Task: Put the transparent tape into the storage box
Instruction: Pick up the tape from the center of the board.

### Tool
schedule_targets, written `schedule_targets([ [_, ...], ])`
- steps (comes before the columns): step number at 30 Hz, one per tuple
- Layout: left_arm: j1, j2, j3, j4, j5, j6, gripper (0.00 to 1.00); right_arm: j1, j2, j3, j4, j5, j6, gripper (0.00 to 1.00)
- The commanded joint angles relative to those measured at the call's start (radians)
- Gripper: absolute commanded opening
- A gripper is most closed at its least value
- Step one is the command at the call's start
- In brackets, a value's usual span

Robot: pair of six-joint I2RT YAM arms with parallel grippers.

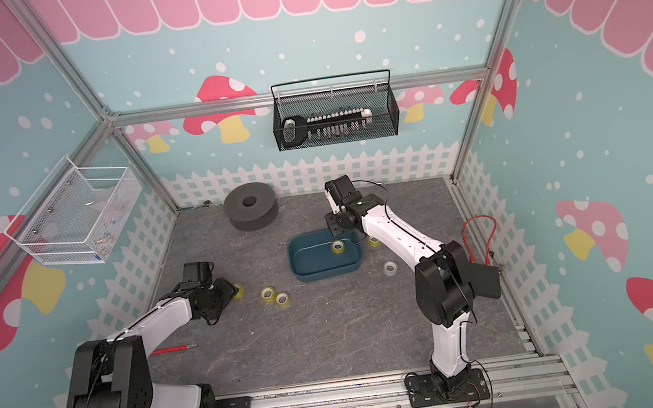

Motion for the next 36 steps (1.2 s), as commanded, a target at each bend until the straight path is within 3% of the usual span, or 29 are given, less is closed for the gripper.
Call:
schedule_targets([
  [1, 0.006, 0.032, 0.045, -0.028, -0.039, 0.042, 0.62, 0.0, -0.022, -0.028, 0.024, 0.018, 0.015, 0.45],
  [4, 0.006, 0.052, 0.061, -0.033, -0.045, 0.058, 0.56, 0.001, -0.025, -0.041, 0.034, 0.018, 0.022, 0.45],
  [16, 0.007, 0.118, 0.1, -0.037, -0.055, 0.093, 0.54, 0.0, -0.014, -0.052, 0.046, 0.031, 0.031, 0.45],
  [19, 0.006, 0.128, 0.105, -0.043, -0.064, 0.106, 0.49, 0.0, -0.014, -0.051, 0.046, 0.034, 0.031, 0.45],
  [33, 0.006, 0.136, 0.121, -0.042, -0.036, 0.147, 0.0, -0.005, -0.021, -0.056, 0.052, 0.06, 0.04, 0.45],
  [36, 0.001, 0.098, 0.129, -0.042, -0.029, 0.161, 0.0, -0.008, -0.021, -0.055, 0.054, 0.057, 0.041, 0.45],
])
